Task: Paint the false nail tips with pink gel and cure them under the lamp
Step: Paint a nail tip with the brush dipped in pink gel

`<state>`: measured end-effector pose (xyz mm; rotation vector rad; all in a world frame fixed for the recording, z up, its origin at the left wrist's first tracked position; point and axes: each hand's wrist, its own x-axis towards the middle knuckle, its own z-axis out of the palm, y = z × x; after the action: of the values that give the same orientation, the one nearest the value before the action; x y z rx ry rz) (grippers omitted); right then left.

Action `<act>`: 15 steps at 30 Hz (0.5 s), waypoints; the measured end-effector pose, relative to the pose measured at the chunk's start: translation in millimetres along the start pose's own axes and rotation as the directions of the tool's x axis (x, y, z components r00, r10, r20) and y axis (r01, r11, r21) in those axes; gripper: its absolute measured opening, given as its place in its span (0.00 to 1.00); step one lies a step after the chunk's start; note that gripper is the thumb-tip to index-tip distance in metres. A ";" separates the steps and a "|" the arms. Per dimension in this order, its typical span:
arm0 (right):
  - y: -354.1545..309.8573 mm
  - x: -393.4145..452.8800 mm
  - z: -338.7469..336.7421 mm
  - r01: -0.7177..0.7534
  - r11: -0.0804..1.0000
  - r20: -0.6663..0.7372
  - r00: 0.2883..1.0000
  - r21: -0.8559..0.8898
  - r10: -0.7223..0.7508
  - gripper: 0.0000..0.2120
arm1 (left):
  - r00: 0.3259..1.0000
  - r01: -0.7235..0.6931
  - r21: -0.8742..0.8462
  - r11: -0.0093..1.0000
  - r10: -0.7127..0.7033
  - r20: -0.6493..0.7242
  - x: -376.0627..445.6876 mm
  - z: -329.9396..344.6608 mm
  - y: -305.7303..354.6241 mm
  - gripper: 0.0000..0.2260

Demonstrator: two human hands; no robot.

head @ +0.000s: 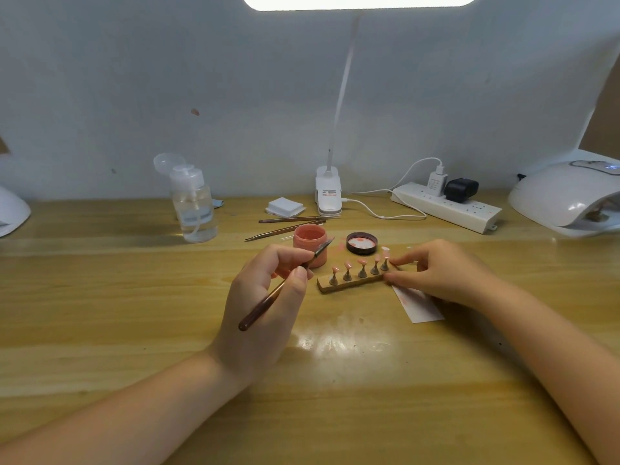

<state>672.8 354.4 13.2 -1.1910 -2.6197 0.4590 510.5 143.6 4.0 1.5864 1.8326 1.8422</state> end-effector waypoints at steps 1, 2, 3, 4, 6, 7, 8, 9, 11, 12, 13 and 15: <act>1.2 -0.2 -1.2 0.007 0.999 0.005 1.000 0.044 -0.007 0.19 | 1.000 -0.003 0.001 1.000 0.003 -0.003 0.1 -0.1 0.0 0.08; 1.7 -0.6 -2.0 0.017 0.997 0.010 1.000 0.076 -0.017 0.20 | 1.000 -0.005 -0.001 1.000 0.005 -0.006 0.2 -0.2 -0.1 0.08; 1.8 -1.4 -2.1 0.029 0.995 0.016 0.999 0.091 -0.031 0.20 | 1.000 -0.005 -0.004 1.000 0.005 -0.008 0.3 -0.4 0.1 0.07; 1.9 -2.3 -1.7 0.045 0.995 0.020 0.999 0.087 -0.047 0.21 | 1.000 -0.009 -0.005 1.000 0.009 -0.009 0.3 -0.5 0.2 0.08; 2.4 -3.5 -0.8 0.071 0.997 0.014 0.997 0.044 -0.071 0.22 | 1.000 -0.017 -0.004 1.000 0.017 -0.009 0.5 -0.4 0.0 0.08; 3.0 -4.1 -1.4 0.076 0.997 0.005 0.997 0.022 -0.076 0.22 | 1.000 -0.015 -0.007 1.000 0.015 -0.010 0.7 -0.2 -0.2 0.08; 3.2 -4.4 -2.2 0.081 0.997 -0.003 0.997 0.015 -0.081 0.20 | 1.000 -0.012 -0.010 1.000 0.012 -0.010 0.8 0.0 -0.3 0.07; 3.7 -4.7 -3.2 0.091 0.995 -0.007 0.996 0.036 -0.091 0.18 | 1.000 -0.012 -0.014 1.000 0.012 -0.010 0.8 0.0 -0.2 0.07; 4.2 -5.9 -4.9 0.134 0.977 0.004 0.991 0.168 -0.136 0.18 | 1.000 -0.021 -0.022 1.000 0.021 -0.010 0.7 -0.3 0.4 0.08; 4.1 -6.9 -5.5 0.153 0.955 0.005 0.987 0.254 -0.160 0.18 | 1.000 -0.025 -0.022 0.999 0.025 -0.010 0.7 -0.5 0.6 0.08; 4.0 -8.1 -6.2 0.164 0.931 -0.002 0.985 0.327 -0.173 0.16 | 1.000 -0.029 -0.021 0.999 0.029 -0.012 0.7 -0.7 0.7 0.07; 3.2 -10.3 -8.0 0.179 0.893 -0.024 0.982 0.414 -0.185 0.15 | 0.999 -0.031 -0.022 0.999 0.030 -0.017 1.1 -1.0 1.1 0.07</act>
<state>684.3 350.1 18.6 -0.7981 -2.4394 0.9319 510.0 143.4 5.7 1.6054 1.7977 1.8876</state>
